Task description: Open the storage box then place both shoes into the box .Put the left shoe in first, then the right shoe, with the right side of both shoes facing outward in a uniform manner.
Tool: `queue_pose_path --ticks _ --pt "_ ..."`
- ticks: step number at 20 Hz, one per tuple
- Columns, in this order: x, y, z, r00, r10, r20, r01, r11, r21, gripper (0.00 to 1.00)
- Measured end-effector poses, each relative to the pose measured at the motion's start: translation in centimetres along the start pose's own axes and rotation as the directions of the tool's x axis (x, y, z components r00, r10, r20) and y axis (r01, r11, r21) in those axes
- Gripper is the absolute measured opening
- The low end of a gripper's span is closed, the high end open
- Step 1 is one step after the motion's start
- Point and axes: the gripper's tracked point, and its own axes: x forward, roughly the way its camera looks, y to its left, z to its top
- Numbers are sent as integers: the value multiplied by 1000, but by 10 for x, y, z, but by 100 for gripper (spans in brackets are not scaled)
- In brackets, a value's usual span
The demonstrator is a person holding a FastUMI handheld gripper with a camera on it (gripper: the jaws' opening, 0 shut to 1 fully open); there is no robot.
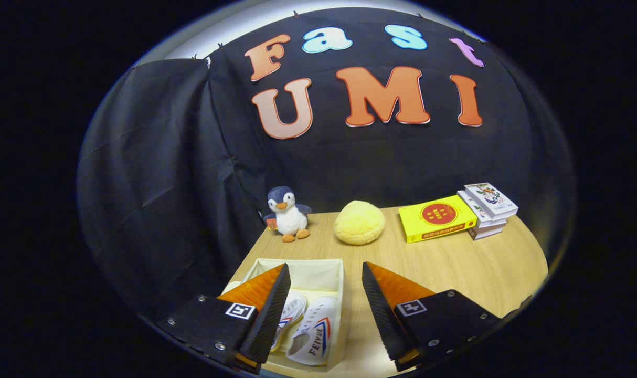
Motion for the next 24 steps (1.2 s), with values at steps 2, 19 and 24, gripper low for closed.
queue_pose_path --ticks 2,19,24 --pt "-7 -27 20 998 -21 53 22 1000 -13 85" --pt "-98 -224 167 867 -132 480 209 972 -111 94" --pt "-105 -243 170 861 -137 490 206 974 -90 94"
